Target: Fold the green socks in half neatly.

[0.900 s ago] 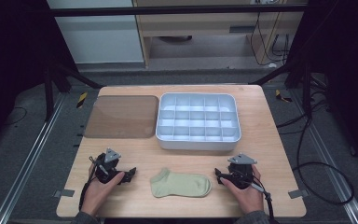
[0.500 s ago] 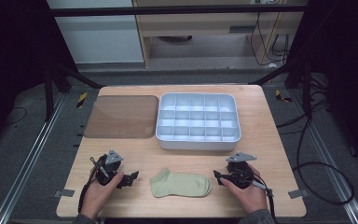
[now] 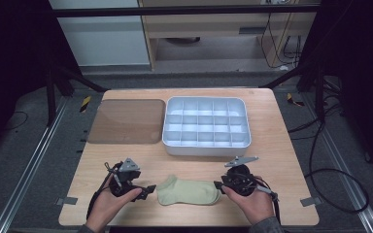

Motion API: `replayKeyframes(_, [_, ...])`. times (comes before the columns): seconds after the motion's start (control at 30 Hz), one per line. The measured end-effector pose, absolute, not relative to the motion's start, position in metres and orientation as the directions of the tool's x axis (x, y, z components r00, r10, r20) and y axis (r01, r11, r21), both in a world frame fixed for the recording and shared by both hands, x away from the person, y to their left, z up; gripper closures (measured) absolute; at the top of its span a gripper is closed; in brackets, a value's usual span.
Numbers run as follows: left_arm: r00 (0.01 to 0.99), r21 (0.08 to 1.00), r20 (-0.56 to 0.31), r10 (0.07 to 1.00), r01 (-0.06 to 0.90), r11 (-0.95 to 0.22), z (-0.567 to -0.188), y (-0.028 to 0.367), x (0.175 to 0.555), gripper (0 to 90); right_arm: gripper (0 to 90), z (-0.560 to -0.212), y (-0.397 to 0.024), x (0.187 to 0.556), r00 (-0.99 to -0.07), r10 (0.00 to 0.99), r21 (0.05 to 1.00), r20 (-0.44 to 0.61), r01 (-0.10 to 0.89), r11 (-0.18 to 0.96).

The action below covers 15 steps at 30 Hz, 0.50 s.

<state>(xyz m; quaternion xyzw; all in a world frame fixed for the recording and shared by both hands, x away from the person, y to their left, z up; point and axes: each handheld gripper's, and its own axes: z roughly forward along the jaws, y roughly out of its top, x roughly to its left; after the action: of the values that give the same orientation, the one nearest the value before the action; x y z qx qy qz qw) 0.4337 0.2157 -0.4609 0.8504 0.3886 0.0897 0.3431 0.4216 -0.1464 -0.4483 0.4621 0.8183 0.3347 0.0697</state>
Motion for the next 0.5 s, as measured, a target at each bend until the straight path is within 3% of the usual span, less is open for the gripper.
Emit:
replayKeyframes(0.17, [0.698,0.643,-0.099,0.71,0.589,-0.489,-0.462,0.201,0.434,20.0,64.5,-0.461,-0.142,0.42,-0.532,0.817,0.584,0.22,0.743,0.327])
replayKeyframes(0.33, [0.7,0.633,-0.094,0.708,0.591,-0.501,-0.465,0.197,0.434,23.7,58.3,-0.472,-0.14,0.419,-0.507,0.829,0.576,0.236,0.76,0.301])
replayKeyframes(0.5, [0.699,0.626,-0.097,0.708,0.596,-0.503,-0.469,0.193,0.434,26.9,59.5,-0.475,-0.135,0.418,-0.509,0.829,0.568,0.231,0.762,0.31])
